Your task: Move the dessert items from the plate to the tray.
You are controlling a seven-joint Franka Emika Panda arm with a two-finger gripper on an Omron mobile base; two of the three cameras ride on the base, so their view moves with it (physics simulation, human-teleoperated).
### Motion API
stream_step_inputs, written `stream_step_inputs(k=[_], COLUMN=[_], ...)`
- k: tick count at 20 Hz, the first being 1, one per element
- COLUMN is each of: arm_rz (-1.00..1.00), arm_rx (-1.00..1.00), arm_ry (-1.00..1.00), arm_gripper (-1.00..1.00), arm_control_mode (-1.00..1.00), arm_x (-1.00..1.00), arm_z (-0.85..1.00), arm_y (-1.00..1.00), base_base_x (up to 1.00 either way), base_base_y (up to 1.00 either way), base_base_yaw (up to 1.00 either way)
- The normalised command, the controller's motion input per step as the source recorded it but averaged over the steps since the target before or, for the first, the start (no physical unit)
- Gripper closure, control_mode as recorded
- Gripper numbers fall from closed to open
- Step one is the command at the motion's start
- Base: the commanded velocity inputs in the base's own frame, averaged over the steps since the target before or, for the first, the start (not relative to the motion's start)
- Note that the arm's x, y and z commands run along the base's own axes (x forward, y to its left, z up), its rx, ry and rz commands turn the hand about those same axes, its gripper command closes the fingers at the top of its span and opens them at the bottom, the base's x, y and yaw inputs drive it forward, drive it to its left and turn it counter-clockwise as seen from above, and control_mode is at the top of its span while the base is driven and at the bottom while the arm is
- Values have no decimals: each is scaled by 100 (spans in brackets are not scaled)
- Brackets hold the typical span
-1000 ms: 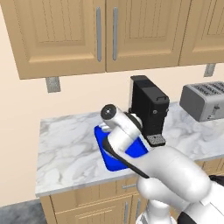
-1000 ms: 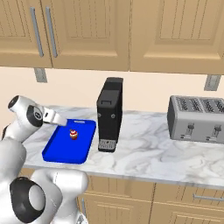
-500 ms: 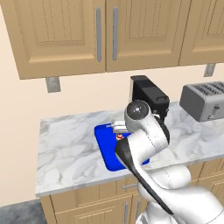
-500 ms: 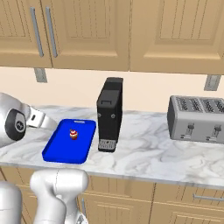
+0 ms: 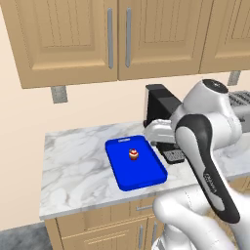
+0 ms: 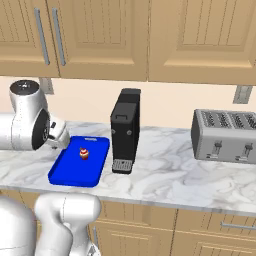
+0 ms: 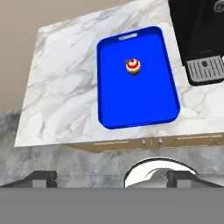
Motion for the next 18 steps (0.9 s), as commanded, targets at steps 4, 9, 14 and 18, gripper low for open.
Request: stream_step_inputs(k=[4,9,14,18], arm_rz=[34,-6,-16,-5], arm_rx=[-12,-50,-7,0], arm_ry=[48,7,0,-8], arm_gripper=[-100,-100,-100,-100], arm_control_mode=[-100,-100,-100,-100], arm_x=[9,-2,-9,-38], arm_z=[16,-13,-31,-29], arm_y=[7,-24,-56,-48], base_base_x=[0,0,0,0], base_base_y=[0,0,0,0], base_base_yaw=[0,0,0,0])
